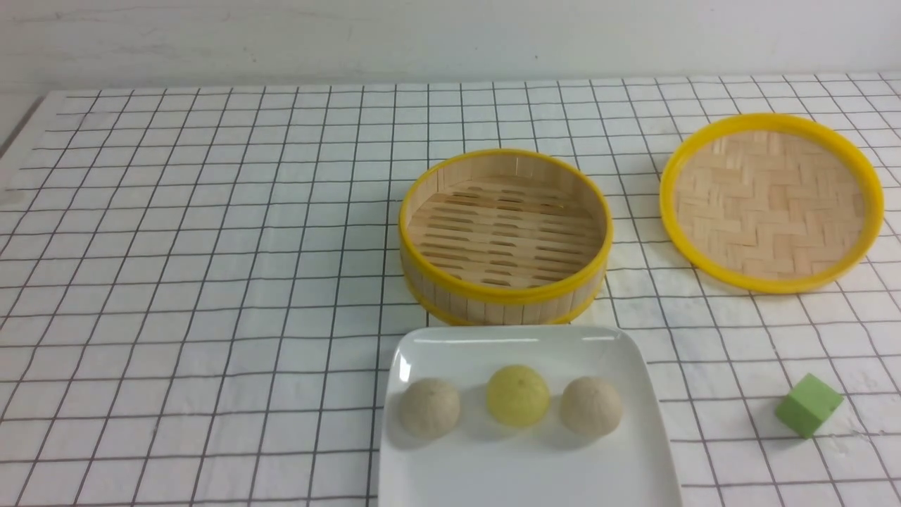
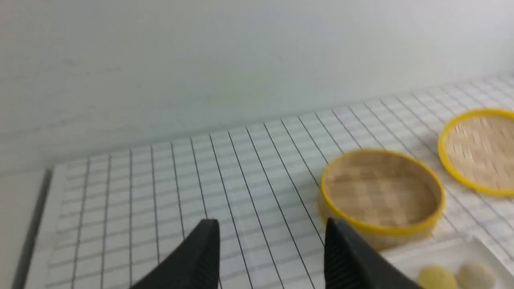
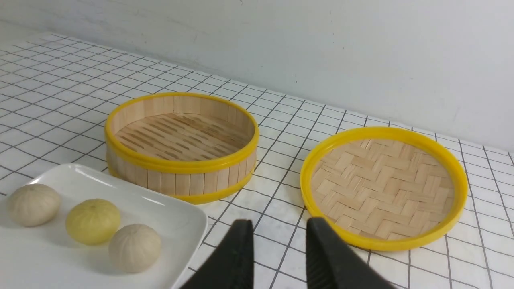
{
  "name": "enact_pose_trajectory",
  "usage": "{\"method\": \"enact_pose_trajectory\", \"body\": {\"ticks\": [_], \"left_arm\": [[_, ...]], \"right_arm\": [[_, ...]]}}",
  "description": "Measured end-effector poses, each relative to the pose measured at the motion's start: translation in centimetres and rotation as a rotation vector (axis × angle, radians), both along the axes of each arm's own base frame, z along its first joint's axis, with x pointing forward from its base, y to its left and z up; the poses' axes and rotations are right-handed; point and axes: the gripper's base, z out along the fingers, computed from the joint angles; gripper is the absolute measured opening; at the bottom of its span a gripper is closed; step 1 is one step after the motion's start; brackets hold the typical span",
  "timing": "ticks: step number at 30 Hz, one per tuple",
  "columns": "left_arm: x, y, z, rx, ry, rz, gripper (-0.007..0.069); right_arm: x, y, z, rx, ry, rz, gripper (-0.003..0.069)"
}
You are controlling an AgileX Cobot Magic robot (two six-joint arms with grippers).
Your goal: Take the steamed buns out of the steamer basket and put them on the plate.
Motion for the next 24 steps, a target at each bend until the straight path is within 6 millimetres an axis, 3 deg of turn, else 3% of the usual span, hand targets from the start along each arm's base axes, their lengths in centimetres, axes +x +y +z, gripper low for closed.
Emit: {"method": "enact_pose_trajectory", "body": {"ticks": [1,2,3,5,8,13,17,24], "left_arm": [[0.1,-0.4,-2.7,0.015,0.024,-0.033,0.0363],[-0.1,-0.3,-3.0,0.011,0.018,-0.036,0.0362],[-0.2,-0.4,-5.2,0.016,0.020,-0.053,0.0351],[-0.3,-0.4,-7.1,0.021,0.016,-0.064,0.0342],[0.0,-0.8,-12.8,0.014,-0.036,-0.087,0.0316],[0.4,-1.3,-16.6,-0.039,-0.188,-0.106,0.0304],[1.2,-1.7,-18.9,-0.032,-0.203,-0.100,0.0303],[1.6,-2.0,-19.9,-0.113,-0.163,-0.087,0.0303]], "right_arm": [[0.0,0.0,0.0,0.001,0.000,0.000,0.0221],[0.0,0.0,0.0,0.002,0.000,0.001,0.0222],[0.0,0.0,0.0,0.001,0.000,0.001,0.0224],[0.0,0.0,0.0,0.001,0.000,0.001,0.0225],[0.0,0.0,0.0,0.001,0.000,0.001,0.0227],[0.0,0.0,0.0,0.001,0.001,0.001,0.0236],[0.0,0.0,0.0,0.001,0.002,0.001,0.0239],[0.0,0.0,-0.1,-0.001,0.002,0.000,0.0239]]}}
